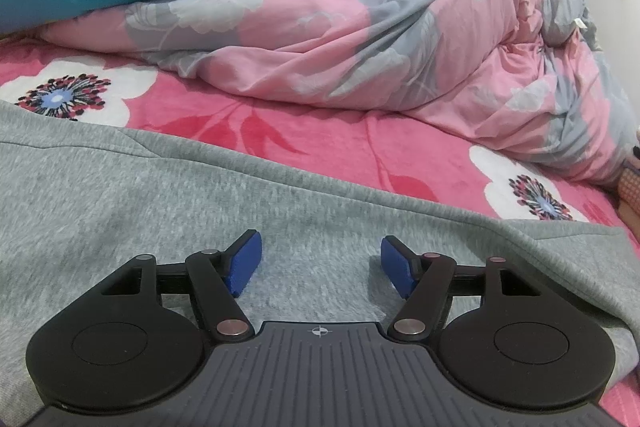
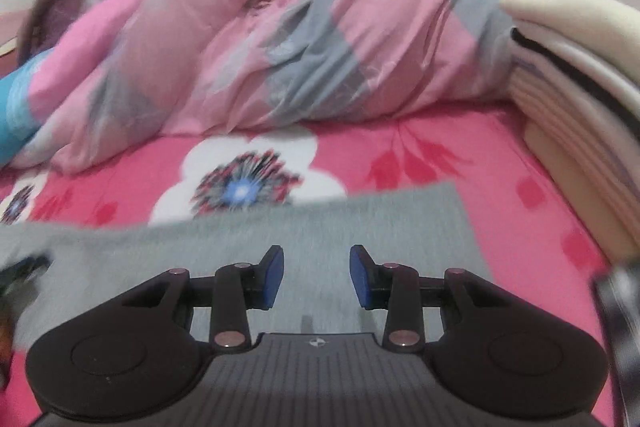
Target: Fold clothes
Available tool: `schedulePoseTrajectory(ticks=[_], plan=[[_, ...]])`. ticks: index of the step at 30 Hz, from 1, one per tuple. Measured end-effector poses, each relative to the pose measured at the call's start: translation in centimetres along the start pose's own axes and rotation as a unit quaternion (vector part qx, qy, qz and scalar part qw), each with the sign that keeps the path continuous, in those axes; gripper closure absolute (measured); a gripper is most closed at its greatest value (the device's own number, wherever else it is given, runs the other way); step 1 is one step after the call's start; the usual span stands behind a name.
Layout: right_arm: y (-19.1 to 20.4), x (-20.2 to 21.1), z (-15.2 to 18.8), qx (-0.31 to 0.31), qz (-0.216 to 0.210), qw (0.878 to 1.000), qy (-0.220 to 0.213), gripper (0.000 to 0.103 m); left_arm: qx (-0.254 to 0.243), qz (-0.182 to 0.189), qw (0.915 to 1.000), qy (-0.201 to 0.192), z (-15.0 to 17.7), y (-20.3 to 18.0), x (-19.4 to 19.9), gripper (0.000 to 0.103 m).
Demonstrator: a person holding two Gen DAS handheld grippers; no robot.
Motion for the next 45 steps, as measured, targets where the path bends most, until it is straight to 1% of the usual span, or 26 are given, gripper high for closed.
schedulePoseTrajectory(ticks=[1,2,4,7,8,10,15,16,18,19,20,22,25,29,33,37,41,45], plan=[[-0.1,1.7,1.3,0.007,-0.002,1.0,-0.005,0.064,0.0,0.0,1.0,0.0,0.0,0.0,0.0,0.036],[0.6,3.2,2.8,0.032,-0.006,0.999,-0.012,0.062,0.0,0.0,1.0,0.0,0.0,0.0,0.0,0.036],[3.2,6.0,6.0,0.095,-0.015,0.995,-0.03,0.06,0.0,0.001,1.0,0.001,0.0,0.1,0.0,0.036],[7.6,8.8,10.3,0.172,-0.032,0.984,-0.037,0.06,0.0,0.002,1.0,0.0,0.0,0.0,0.0,0.036],[8.7,9.2,11.5,0.187,-0.037,0.981,-0.028,0.06,0.001,0.002,1.0,-0.001,0.0,0.1,0.1,0.036],[10.0,9.4,13.1,0.207,-0.021,0.978,-0.024,0.06,0.004,0.004,1.0,-0.002,0.0,0.1,0.1,0.036],[10.8,8.0,15.4,0.208,0.008,0.978,0.002,0.061,0.009,0.008,0.9999,-0.005,0.0,0.3,0.2,0.036],[11.0,7.9,15.9,0.216,0.014,0.976,-0.001,0.062,0.01,0.009,0.9999,-0.006,0.0,0.3,0.2,0.036],[11.2,7.7,16.9,0.231,0.027,0.973,-0.009,0.069,0.011,0.01,0.9999,-0.006,0.0,0.3,0.2,0.036],[10.9,7.6,16.9,0.221,0.037,0.975,-0.009,0.081,0.011,0.01,0.9999,-0.007,0.0,0.3,0.2,0.036],[10.6,7.6,16.8,0.211,0.047,0.976,-0.01,0.099,0.012,0.011,0.9998,-0.007,0.0,0.3,0.2,0.036],[9.6,7.5,16.0,0.191,0.078,0.978,-0.016,0.099,0.013,0.011,0.9998,-0.007,0.0,0.3,0.2,0.036],[8.4,8.5,14.7,0.174,0.104,0.978,-0.04,0.1,0.013,0.011,0.9998,-0.007,0.0,0.4,0.2,0.036],[6.7,8.9,10.8,0.172,0.139,0.972,-0.083,0.1,0.013,0.011,0.9998,-0.007,-0.1,0.3,0.2,0.036],[5.1,9.4,6.9,0.17,0.173,0.962,-0.125,0.101,0.013,0.01,0.9998,-0.007,-0.1,0.3,0.2,0.036],[3.9,7.1,2.8,0.173,0.18,0.959,-0.132,0.101,0.012,0.009,0.9999,-0.007,0.0,0.3,0.2,0.036],[3.9,3.9,0.3,0.189,0.181,0.957,-0.123,0.101,0.012,0.01,0.9999,-0.007,0.0,0.3,0.2,0.036],[3.4,0.1,-1.3,0.184,0.17,0.963,-0.097,0.101,0.011,0.009,0.9999,-0.006,0.0,0.3,0.2,0.036]])
Point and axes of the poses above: each gripper's, at about its wrist camera, not at the fingertips, and x roughly against the way its jaws point, y to its left, z to its underside, the point moved 4 cm from there along -x, roughly the way its jaws point, and after that the axes turned 15 degrees about z, right-handed, at the moved point
